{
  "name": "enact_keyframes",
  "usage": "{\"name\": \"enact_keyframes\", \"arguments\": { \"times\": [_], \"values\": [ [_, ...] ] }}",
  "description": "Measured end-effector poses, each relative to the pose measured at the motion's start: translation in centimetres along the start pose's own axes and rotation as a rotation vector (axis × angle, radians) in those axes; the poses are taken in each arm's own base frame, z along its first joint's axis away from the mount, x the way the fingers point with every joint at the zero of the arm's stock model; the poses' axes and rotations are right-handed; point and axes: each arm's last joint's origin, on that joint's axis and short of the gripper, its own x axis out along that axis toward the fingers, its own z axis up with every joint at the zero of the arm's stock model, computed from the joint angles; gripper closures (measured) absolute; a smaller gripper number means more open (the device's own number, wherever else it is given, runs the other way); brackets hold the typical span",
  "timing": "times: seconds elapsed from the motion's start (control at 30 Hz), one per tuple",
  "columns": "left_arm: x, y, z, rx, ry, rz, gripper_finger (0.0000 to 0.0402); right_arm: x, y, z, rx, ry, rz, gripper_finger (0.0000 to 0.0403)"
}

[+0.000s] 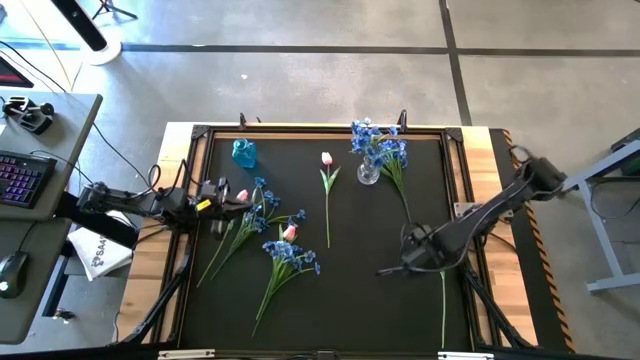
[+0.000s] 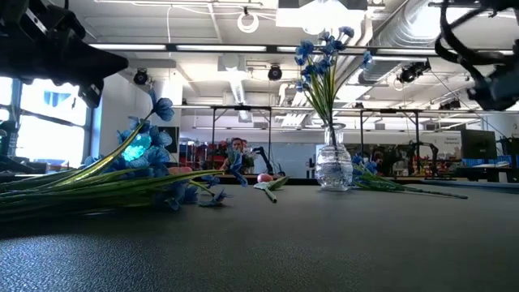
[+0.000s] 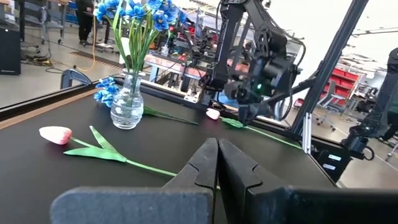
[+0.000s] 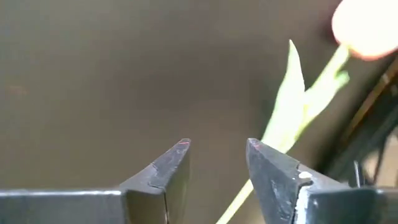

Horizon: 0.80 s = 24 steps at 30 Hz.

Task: Sort flowers into vase by color
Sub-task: Put the pink flower into the blue vase

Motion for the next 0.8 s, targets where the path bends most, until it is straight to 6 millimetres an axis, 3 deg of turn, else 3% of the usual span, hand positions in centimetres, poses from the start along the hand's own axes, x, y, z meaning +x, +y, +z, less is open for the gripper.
{"name": "enact_keyframes", "arguments": {
  "times": [0.23,0.6,0.8],
  "values": [
    [0.0,-0.1,0.0,0.007,0.002,-0.009,0.0401,1.5,-0.7,-0.5,0.033,0.073,-0.187,0.0261],
    [0.0,-0.1,0.0,0.009,0.002,-0.009,0.0402,4.1,-1.8,0.2,0.025,0.084,-0.163,0.0264],
    [0.0,-0.1,0.0,0.009,0.002,-0.009,0.0402,3.9,-1.5,0.1,-0.010,0.055,-0.135,0.0327]
  ]
}}
